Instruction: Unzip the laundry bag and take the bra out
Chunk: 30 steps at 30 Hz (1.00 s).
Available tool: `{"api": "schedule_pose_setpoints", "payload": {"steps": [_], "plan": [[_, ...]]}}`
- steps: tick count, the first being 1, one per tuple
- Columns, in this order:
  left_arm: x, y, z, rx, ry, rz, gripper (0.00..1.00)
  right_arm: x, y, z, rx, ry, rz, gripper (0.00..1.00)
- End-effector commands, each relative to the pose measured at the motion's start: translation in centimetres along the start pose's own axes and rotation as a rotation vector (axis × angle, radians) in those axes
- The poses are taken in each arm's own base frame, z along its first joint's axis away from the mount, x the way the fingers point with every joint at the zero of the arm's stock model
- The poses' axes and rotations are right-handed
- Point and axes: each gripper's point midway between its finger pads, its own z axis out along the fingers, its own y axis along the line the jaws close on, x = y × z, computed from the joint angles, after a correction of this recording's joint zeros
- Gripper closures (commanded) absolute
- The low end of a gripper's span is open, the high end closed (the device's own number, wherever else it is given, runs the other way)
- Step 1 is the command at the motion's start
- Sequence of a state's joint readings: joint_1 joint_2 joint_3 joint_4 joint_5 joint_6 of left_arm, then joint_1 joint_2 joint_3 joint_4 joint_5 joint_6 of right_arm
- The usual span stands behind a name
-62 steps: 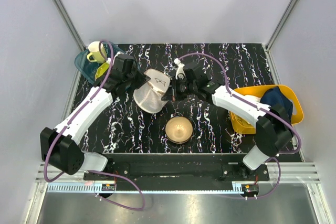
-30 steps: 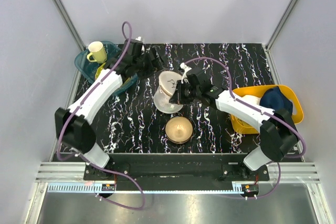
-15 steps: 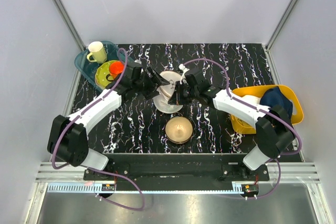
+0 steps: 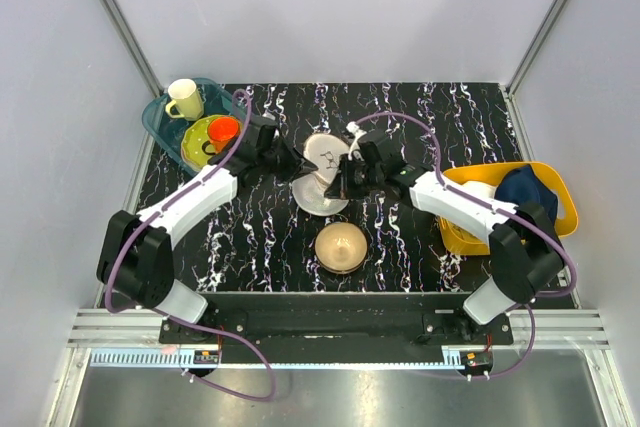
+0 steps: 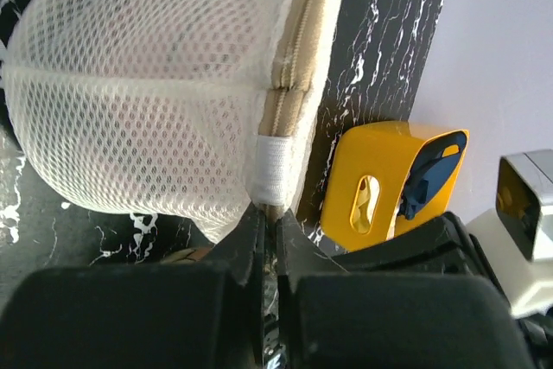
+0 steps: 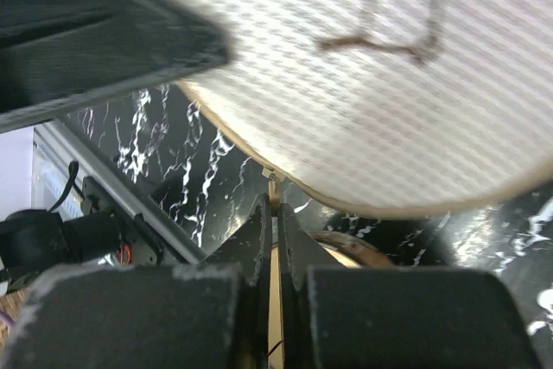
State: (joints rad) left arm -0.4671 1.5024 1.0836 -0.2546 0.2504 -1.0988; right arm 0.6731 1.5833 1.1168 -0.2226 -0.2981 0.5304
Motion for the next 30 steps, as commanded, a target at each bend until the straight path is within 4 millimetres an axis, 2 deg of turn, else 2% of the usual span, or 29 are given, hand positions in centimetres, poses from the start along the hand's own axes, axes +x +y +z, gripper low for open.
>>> {"api": "schedule_pose_setpoints", "payload": {"steps": [1, 2, 3, 5, 6, 7, 8, 9, 10, 12, 13, 15, 16, 18, 19, 20, 21, 22, 23, 24, 25, 26, 27, 28, 29, 30], "plan": [[-3.1, -2.4, -1.7, 0.038, -0.082, 0.111, 1.00, -2.8, -3.2, -2.3, 0.025, -0.090, 0.022, 1.00], [-3.7, -3.1, -2.0, 0.047, -0.094, 0.128, 1.00, -2.6, -4.3, -2.5, 0.042, -0.088, 0.034, 1.00], [-3.9, -3.1, -2.0, 0.039, -0.096, 0.154, 1.00, -3.3, -5.9, -3.3, 0.071, -0.113, 0.054, 1.00], [-4.2, -2.6, -1.5, 0.008, -0.077, 0.165, 1.00, -3.3, -7.2, -3.8, 0.106, -0.118, 0.044, 1.00], [-4.6, -3.4, -1.4, 0.020, -0.081, 0.179, 1.00, -3.2, -7.6, -4.2, 0.132, -0.118, 0.036, 1.00], [-4.8, -3.1, -0.6, 0.006, -0.070, 0.179, 1.00, -3.2, -7.9, -4.4, 0.151, -0.123, 0.025, 1.00], [-4.9, -3.1, 0.0, 0.003, -0.064, 0.180, 1.00, -2.9, -8.0, -4.5, 0.148, -0.121, 0.030, 1.00], [-5.5, -4.5, 0.0, 0.028, -0.069, 0.197, 1.00, -2.9, -7.3, -4.8, 0.120, -0.119, 0.027, 1.00], [-5.6, -3.8, 1.5, 0.002, -0.047, 0.191, 1.00, -2.8, -6.9, -4.9, 0.104, -0.121, 0.039, 1.00], [-6.5, -5.4, 1.9, 0.021, -0.053, 0.208, 1.00, -2.8, -6.3, -5.3, 0.085, -0.129, 0.045, 1.00], [-6.9, -5.7, 2.5, 0.021, -0.054, 0.212, 0.96, -3.0, -6.1, -5.6, 0.081, -0.138, 0.056, 1.00], [-7.0, -4.9, 4.1, -0.019, -0.020, 0.229, 0.62, -3.3, -5.4, -6.3, 0.064, -0.159, 0.056, 1.00], [-7.7, -6.5, 3.8, 0.001, -0.034, 0.247, 0.38, -3.4, -5.2, -6.4, 0.060, -0.166, 0.060, 1.00], [-7.2, -7.3, 3.1, 0.013, -0.027, 0.286, 0.04, -3.7, -4.8, -6.7, 0.046, -0.173, 0.058, 1.00], [-6.9, -7.2, 2.7, 0.010, -0.030, 0.296, 0.01, -3.8, -4.6, -6.6, 0.041, -0.172, 0.062, 1.00], [-6.7, -8.2, 1.0, 0.030, -0.060, 0.316, 0.01, -4.0, -4.5, -6.5, 0.034, -0.173, 0.064, 1.00], [-6.6, -8.0, 0.3, 0.023, -0.071, 0.320, 0.01, -4.0, -4.3, -6.3, 0.023, -0.167, 0.068, 1.00], [-5.9, -6.5, 0.0, -0.007, -0.066, 0.305, 0.01, -4.0, -4.3, -6.2, 0.019, -0.165, 0.071, 1.00], [-5.5, -5.9, -0.5, -0.017, -0.076, 0.286, 0.01, -4.0, -4.4, -5.9, 0.020, -0.160, 0.074, 1.00], [-5.5, -7.8, -2.1, 0.063, -0.116, 0.263, 0.01, -3.9, -4.5, -5.8, 0.017, -0.157, 0.078, 1.00], [-4.8, -7.5, -2.2, 0.083, -0.112, 0.246, 0.01, -3.9, -4.6, -5.6, 0.017, -0.154, 0.080, 1.00], [-3.5, -6.3, -1.8, 0.077, -0.081, 0.222, 0.01, -3.8, -4.6, -5.3, 0.017, -0.146, 0.082, 1.00], [-3.1, -7.3, -2.1, 0.127, -0.086, 0.185, 0.01, -3.7, -4.7, -5.2, 0.016, -0.140, 0.077, 1.00], [-2.5, -7.4, -1.8, 0.145, -0.065, 0.167, 0.01, -3.7, -4.7, -5.1, 0.014, -0.137, 0.078, 1.00], [-0.9, -7.9, -1.5, 0.176, -0.008, 0.148, 0.01, -3.7, -4.7, -5.0, 0.015, -0.135, 0.072, 1.00], [-0.3, -8.2, -1.1, 0.188, 0.014, 0.151, 0.01, -3.7, -4.8, -5.0, 0.018, -0.134, 0.069, 1.00]]}}
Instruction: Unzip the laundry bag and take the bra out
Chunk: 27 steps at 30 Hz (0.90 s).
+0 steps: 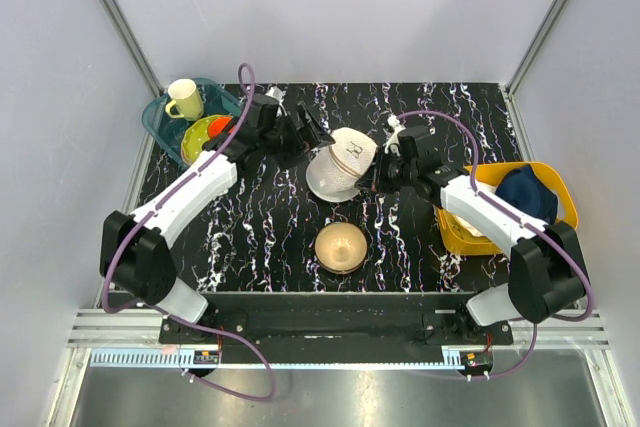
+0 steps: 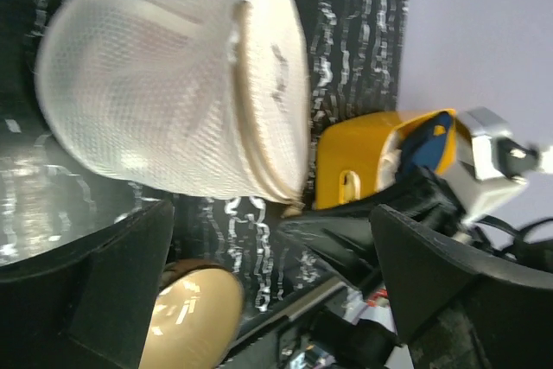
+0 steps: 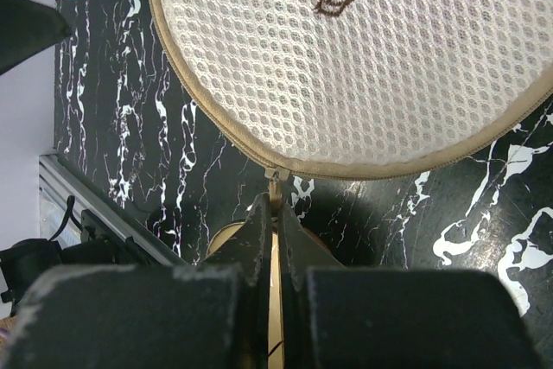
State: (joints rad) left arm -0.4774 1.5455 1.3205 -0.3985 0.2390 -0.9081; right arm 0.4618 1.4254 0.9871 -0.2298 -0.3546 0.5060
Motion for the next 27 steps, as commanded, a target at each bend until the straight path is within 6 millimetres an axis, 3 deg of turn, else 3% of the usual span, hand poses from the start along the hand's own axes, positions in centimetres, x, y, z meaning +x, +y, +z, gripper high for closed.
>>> {"api": "schedule_pose_setpoints", "payload": {"steps": [1, 7, 10, 12, 14, 19, 21, 26, 27], "plan": [[2.1, -3.6, 1.5, 0.143, 0.058, -0.063, 0.01, -1.1, 1.1, 0.2, -0.037, -0.024, -0.023, 1.00], [3.9, -4.1, 4.3, 0.154, 0.094, -0.081, 0.03, -1.1, 0.9, 0.2, -0.025, -0.028, -0.023, 1.00], [4.6, -2.6, 6.3, 0.105, 0.114, -0.090, 0.14, -1.0, 0.9, 0.3, -0.028, -0.023, -0.020, 1.00], [4.5, -2.0, 6.8, 0.087, 0.110, -0.090, 0.66, -1.0, 0.9, 0.2, -0.027, -0.025, -0.027, 1.00], [4.1, -1.9, 6.5, 0.072, 0.088, -0.081, 1.00, -0.9, 0.5, -0.2, -0.008, -0.031, -0.036, 1.00], [1.4, -0.9, 4.0, 0.017, 0.022, -0.040, 1.00, -1.7, -3.9, -1.3, 0.103, -0.072, -0.002, 1.00], [0.5, -0.7, 2.7, 0.024, 0.004, -0.036, 1.00, -1.9, -4.3, -1.5, 0.098, -0.072, 0.021, 1.00], [-1.3, -0.7, 2.3, 0.040, -0.048, -0.024, 1.00, -2.3, -0.9, -2.1, -0.025, -0.081, 0.048, 1.00], [-2.2, -1.6, 2.3, 0.052, -0.063, -0.018, 1.00, -2.3, -0.4, -2.1, -0.031, -0.082, 0.044, 1.00]]}}
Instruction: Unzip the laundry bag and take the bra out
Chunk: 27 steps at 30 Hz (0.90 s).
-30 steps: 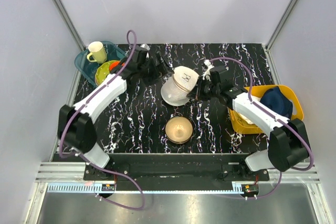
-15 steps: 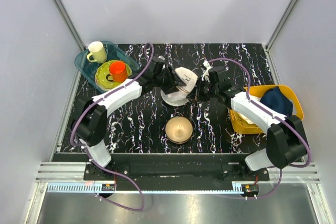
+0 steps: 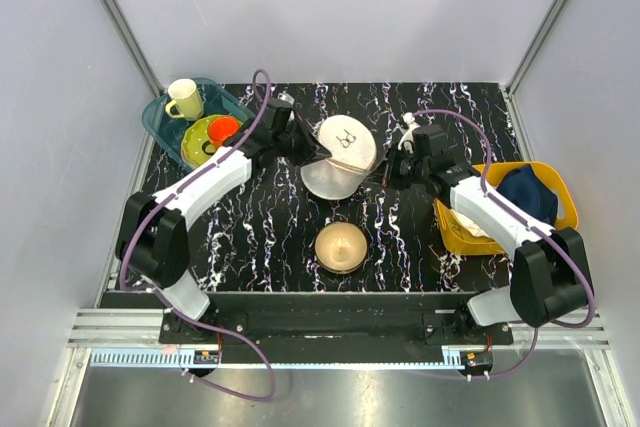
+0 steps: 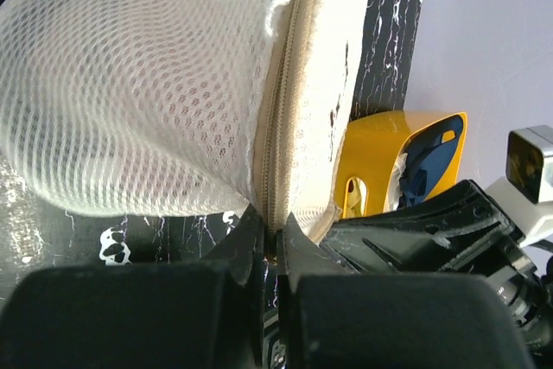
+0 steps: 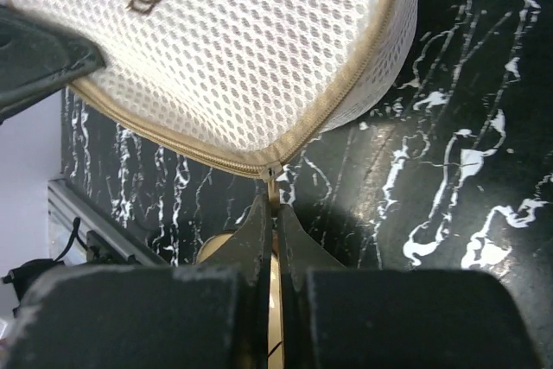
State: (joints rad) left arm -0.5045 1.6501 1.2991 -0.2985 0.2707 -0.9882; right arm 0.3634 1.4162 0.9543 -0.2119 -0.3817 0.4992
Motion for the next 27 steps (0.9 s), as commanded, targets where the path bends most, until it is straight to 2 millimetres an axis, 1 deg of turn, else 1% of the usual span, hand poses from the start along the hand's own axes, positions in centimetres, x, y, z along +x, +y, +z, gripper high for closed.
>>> {"api": "schedule_pose_setpoints", "payload": {"steps": [1, 2, 3, 4, 5, 6, 7, 8, 9, 10, 11, 12, 13, 14, 15, 16, 17, 19, 20, 21, 22, 25, 27], "plan": [[-4.0, -2.1, -0.8, 0.030, -0.114, 0.055, 1.00, -0.4, 3.8, -1.3, -0.084, -0.032, -0.024, 1.00], [-4.3, -2.1, -0.4, 0.025, -0.109, 0.066, 1.00, -0.1, 4.2, -1.1, -0.089, -0.021, -0.031, 1.00], [-5.3, -3.5, -0.5, 0.051, -0.128, 0.081, 1.00, 0.2, 4.8, -1.0, -0.098, -0.014, -0.038, 1.00], [-5.4, -3.6, 0.0, 0.051, -0.125, 0.087, 1.00, 0.7, 5.9, -0.9, -0.119, 0.000, -0.055, 1.00], [-5.3, -3.5, 0.8, 0.049, -0.109, 0.090, 0.97, 0.9, 6.1, -0.7, -0.118, 0.009, -0.054, 1.00], [-5.3, -3.6, 1.0, 0.052, -0.098, 0.094, 0.87, 1.1, 6.5, -0.6, -0.125, 0.015, -0.050, 1.00], [-5.5, -4.1, 1.0, 0.060, -0.095, 0.097, 0.72, 1.0, 6.7, -0.5, -0.129, 0.015, -0.049, 1.00], [-5.2, -3.8, 1.1, 0.047, -0.078, 0.101, 0.43, 0.9, 6.6, -0.4, -0.123, 0.008, -0.046, 1.00], [-5.0, -3.8, 0.8, 0.047, -0.077, 0.105, 0.32, 0.8, 6.5, -0.4, -0.114, 0.002, -0.044, 1.00], [-4.7, -3.2, 0.6, 0.032, -0.073, 0.103, 0.24, 0.6, 6.4, -0.5, -0.109, -0.006, -0.046, 1.00], [-4.7, -3.0, 0.2, 0.022, -0.081, 0.111, 0.16, 0.5, 6.3, -0.5, -0.103, -0.012, -0.050, 1.00], [-4.7, -3.5, -1.1, 0.032, -0.099, 0.121, 0.11, 0.6, 6.3, -0.4, -0.101, -0.009, -0.048, 1.00], [-4.5, -3.3, -1.6, 0.023, -0.104, 0.123, 0.10, 0.5, 6.3, -0.3, -0.103, -0.007, -0.050, 1.00], [-3.9, -2.1, -1.8, -0.008, -0.104, 0.114, 0.10, 0.7, 6.1, 0.1, -0.101, 0.004, -0.045, 1.00], [-3.5, -2.4, -2.8, 0.002, -0.115, 0.114, 0.10, 0.8, 6.1, 0.2, -0.101, 0.008, -0.045, 1.00], [-2.5, -2.5, -3.0, 0.008, -0.104, 0.113, 0.10, 0.9, 6.0, 0.4, -0.099, 0.012, -0.040, 1.00], [-1.3, -1.7, -2.5, 0.006, -0.085, 0.093, 0.10, 0.9, 5.8, 0.7, -0.096, 0.016, -0.037, 1.00], [0.2, -2.3, -2.3, 0.045, -0.059, 0.082, 0.10, 1.0, 5.7, 1.1, -0.095, 0.020, -0.034, 1.00], [0.6, -2.8, -2.1, 0.075, -0.046, 0.072, 0.10, 1.1, 5.6, 1.3, -0.093, 0.028, -0.033, 1.00], [1.2, -2.8, -1.6, 0.075, -0.030, 0.069, 0.10, 1.0, 5.8, 1.3, -0.099, 0.029, -0.034, 1.00], [1.7, -2.6, -0.9, 0.070, -0.009, 0.062, 0.11, 1.1, 5.8, 1.4, -0.100, 0.033, -0.033, 1.00], [2.7, -2.7, 0.3, 0.073, 0.030, 0.049, 0.14, 1.0, 5.8, 1.4, -0.100, 0.033, -0.037, 1.00], [2.7, -3.2, 0.6, 0.088, 0.023, 0.041, 0.17, 1.1, 5.8, 1.4, -0.098, 0.033, -0.038, 1.00]]}}
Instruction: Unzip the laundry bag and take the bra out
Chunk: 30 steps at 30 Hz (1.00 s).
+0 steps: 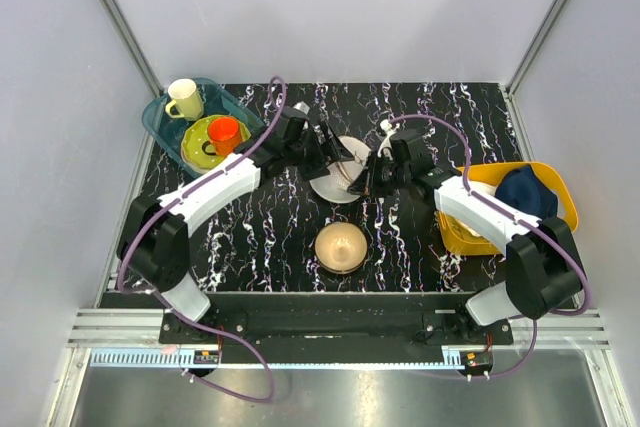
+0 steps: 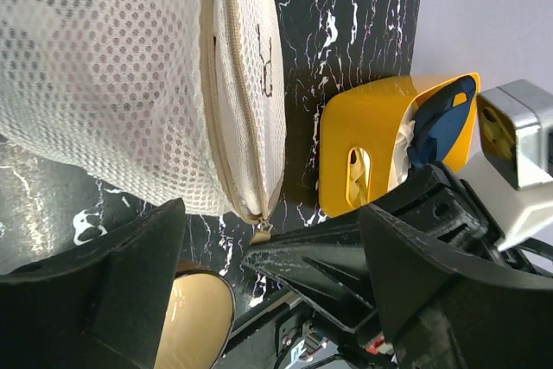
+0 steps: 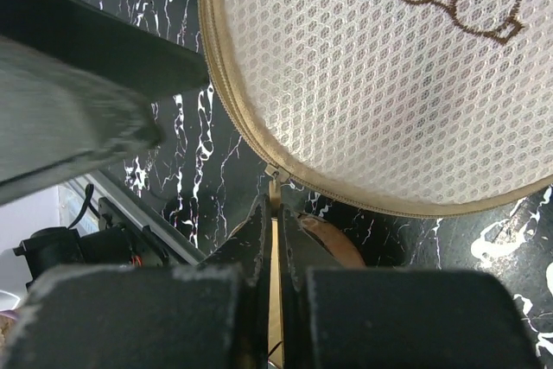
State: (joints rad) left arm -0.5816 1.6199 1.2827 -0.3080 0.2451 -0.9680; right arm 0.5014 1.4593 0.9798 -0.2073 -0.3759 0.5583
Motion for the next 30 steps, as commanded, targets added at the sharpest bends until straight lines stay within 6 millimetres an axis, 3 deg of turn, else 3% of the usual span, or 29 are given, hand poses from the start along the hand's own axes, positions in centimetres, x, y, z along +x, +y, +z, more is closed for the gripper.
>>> {"api": "schedule_pose_setpoints", "payload": {"steps": [1, 4, 7, 8, 9, 11, 15, 16, 18, 21, 23, 24, 25, 26, 28, 29, 30], "plan": [[-0.4, -1.7, 1.3, 0.073, -0.013, -0.030, 0.19, -2.3, 1.7, -0.5, -0.034, -0.061, -0.024, 1.00], [-0.2, -1.9, 2.3, 0.091, 0.005, -0.042, 0.24, -1.9, 1.4, -0.3, -0.027, -0.047, -0.024, 1.00], [0.2, -1.3, 3.3, 0.079, 0.023, -0.057, 0.46, -1.9, 1.4, -0.4, -0.026, -0.046, -0.033, 1.00], [0.2, -1.1, 3.4, 0.068, 0.019, -0.059, 0.88, -1.8, 1.1, -0.4, -0.014, -0.046, -0.036, 1.00], [-0.2, -0.9, 3.2, 0.057, 0.008, -0.059, 1.00, -1.8, 0.8, -0.5, -0.003, -0.049, -0.039, 1.00], [-0.9, -0.2, 2.7, 0.015, -0.017, -0.052, 1.00, -2.1, -0.3, -0.9, 0.032, -0.062, -0.062, 1.00], [-3.5, 0.5, 1.1, 0.005, -0.061, -0.051, 1.00, -2.3, -7.4, -1.9, 0.154, -0.080, 0.024, 1.00], [-3.8, 0.8, 0.7, -0.006, -0.063, -0.045, 1.00, -2.4, -8.1, -2.2, 0.161, -0.086, 0.035, 1.00], [-4.8, 1.1, 0.3, -0.006, -0.079, -0.048, 1.00, -2.0, -8.2, -2.6, 0.158, -0.082, 0.026, 1.00], [-6.4, 0.5, 0.2, 0.009, -0.103, -0.040, 1.00, -2.0, -5.9, -3.1, 0.055, -0.094, 0.040, 1.00], [-6.7, 1.0, 1.7, -0.012, -0.076, -0.043, 1.00, -1.8, -4.4, -3.4, 0.011, -0.096, 0.038, 1.00], [-7.8, -0.5, 1.8, 0.014, -0.088, -0.028, 1.00, -1.8, -4.0, -3.5, 0.006, -0.099, 0.033, 1.00], [-8.0, -0.6, 2.3, 0.016, -0.079, -0.019, 1.00, -1.6, -3.3, -3.7, -0.003, -0.098, 0.027, 1.00], [-7.9, 0.0, 3.7, 0.002, -0.058, -0.027, 1.00, -1.7, -3.2, -3.8, -0.004, -0.101, 0.027, 1.00], [-8.5, -1.8, 3.8, 0.042, -0.034, 0.011, 0.74, -1.9, -2.3, -4.3, -0.023, -0.109, 0.029, 1.00], [-8.5, -1.6, 4.3, 0.029, -0.018, 0.017, 0.38, -2.1, -1.8, -4.4, -0.029, -0.113, 0.030, 1.00], [-8.2, -2.1, 4.0, 0.029, -0.011, 0.034, 0.24, -2.1, -1.6, -4.5, -0.034, -0.114, 0.033, 1.00]]}}
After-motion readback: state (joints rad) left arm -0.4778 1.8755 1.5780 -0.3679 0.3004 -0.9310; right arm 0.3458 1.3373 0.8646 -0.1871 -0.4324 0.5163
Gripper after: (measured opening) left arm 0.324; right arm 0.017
